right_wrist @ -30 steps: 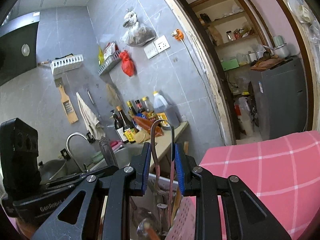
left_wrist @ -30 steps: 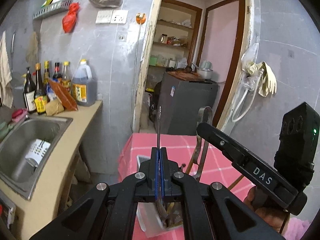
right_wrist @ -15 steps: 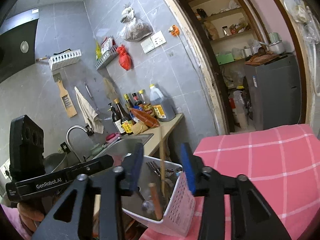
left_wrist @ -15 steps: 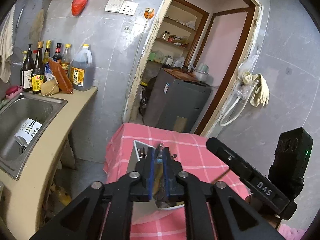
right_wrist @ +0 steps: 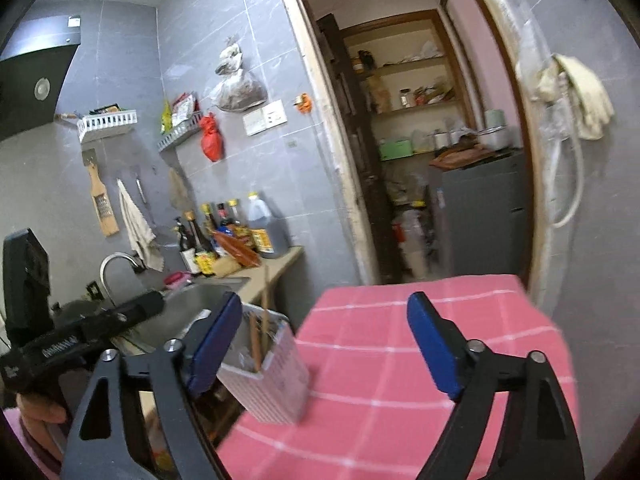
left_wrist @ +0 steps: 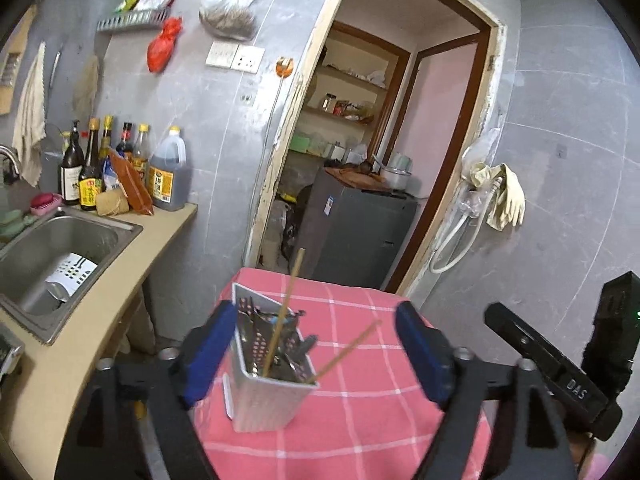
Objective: Organize utensils
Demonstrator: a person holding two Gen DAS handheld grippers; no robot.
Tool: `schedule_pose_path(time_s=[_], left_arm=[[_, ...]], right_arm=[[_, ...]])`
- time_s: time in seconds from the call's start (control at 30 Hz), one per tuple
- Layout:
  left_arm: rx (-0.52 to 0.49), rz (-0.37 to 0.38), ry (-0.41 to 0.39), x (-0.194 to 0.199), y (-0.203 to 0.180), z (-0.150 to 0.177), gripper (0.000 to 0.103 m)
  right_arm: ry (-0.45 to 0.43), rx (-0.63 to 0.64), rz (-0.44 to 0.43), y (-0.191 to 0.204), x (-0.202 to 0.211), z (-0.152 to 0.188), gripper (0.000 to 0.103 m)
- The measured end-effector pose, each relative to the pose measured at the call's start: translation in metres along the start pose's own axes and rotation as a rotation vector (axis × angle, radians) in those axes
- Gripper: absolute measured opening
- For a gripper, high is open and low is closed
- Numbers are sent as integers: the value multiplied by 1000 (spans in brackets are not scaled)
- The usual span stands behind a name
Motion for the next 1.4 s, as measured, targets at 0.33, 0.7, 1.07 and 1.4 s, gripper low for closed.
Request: schedule_pose_path(time_s=[0.33,0.7,1.07,1.4], left_arm=[[-49,-23,-40,72,-44,32,102],[-76,-65,-40,125,-60,66,102],[-123,-108,-13,150,-58,85,102],[-118,-115,-16,149,-60,85,102]], right_arm=[[-2,57,118,-22,112,2,102],[-11,111,189,-11,177,19,102],[27,90,207,-17,190,36,102],[35,93,194,-17,187,38,102]])
Point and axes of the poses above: each gripper's, at about its wrist camera, not at the fingertips, and x roughly against the way its jaws point, y to its left, z to its underside, the point moved 1 cm from there along -x, roughly the way its jaws point, and after that the axes turned 11 degrees about -y, right-handed, at the moved point
